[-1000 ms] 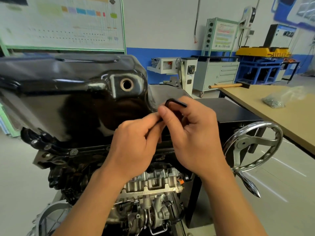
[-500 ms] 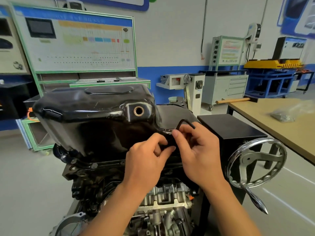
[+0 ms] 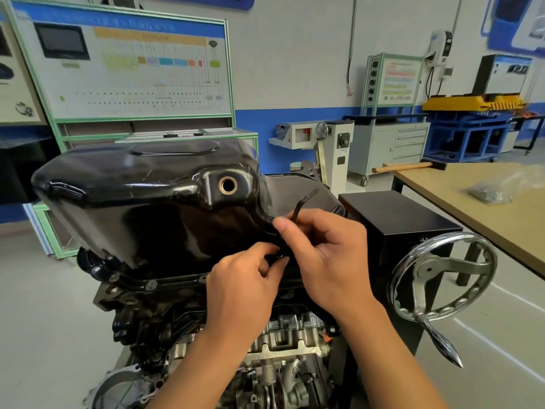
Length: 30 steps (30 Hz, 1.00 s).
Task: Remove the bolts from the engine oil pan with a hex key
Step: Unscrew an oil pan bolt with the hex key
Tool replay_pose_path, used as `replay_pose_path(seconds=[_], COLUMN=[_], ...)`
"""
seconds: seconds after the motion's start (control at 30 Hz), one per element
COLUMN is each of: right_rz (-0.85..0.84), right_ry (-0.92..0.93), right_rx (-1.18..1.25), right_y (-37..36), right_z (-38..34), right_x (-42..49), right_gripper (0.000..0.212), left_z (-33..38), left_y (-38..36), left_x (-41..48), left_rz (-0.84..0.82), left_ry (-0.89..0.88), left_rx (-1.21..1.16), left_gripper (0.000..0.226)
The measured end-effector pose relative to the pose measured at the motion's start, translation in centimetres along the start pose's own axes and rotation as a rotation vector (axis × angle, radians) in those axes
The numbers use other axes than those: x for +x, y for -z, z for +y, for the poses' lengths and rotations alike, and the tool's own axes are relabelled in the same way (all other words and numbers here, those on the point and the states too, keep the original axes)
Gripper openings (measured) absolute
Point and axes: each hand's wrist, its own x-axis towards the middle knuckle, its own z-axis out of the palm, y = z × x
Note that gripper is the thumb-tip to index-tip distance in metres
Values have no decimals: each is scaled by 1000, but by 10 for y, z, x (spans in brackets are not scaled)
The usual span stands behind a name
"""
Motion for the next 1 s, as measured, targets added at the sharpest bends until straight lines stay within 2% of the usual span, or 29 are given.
replay_pose_path(seconds=[0.1, 0.23, 0.33, 0.4, 0.5, 0.57, 0.67, 0.73, 0.83, 0.93, 1.0], right_rz=[103, 127, 21, -107, -265, -290, -242, -160, -29, -30, -79], right_ry=[-39, -123, -94, -29, 34, 43, 35, 14, -3, -28, -30], right_rx=[70, 126, 126, 90, 64, 78, 57, 55, 102, 124, 109], right_y=[-5, -7, 0, 4, 8, 9, 9, 7, 6, 6, 6], right_z=[-1, -1, -2, -4, -4, -5, -6, -6, -5, -3, -2], right_x=[-3, -5, -1, 4, 8, 8, 8, 8, 8, 7, 8], right_gripper=[19, 15, 11, 7, 15, 16, 12, 8, 4, 7, 15], left_z=[-1, -2, 7, 7, 4, 6, 6, 4, 7, 11, 10], left_y=[-2, -2, 9, 18, 25, 27, 24, 19, 13, 14, 20], left_x=[-1, -4, -1, 8, 23, 27, 30, 32, 34, 35, 36], left_rz=[21, 37, 31, -46, -244, -220, -104, -30, 9, -34, -155], left_ry=[6, 3, -82, -99, -76, -116, -151, -153, -120, -73, -89], left_rx=[-19, -103, -301, -394, -432, -402, -366, -345, -340, -361, -422], left_gripper=[13, 20, 35, 33, 18, 25, 28, 19, 23, 25, 18])
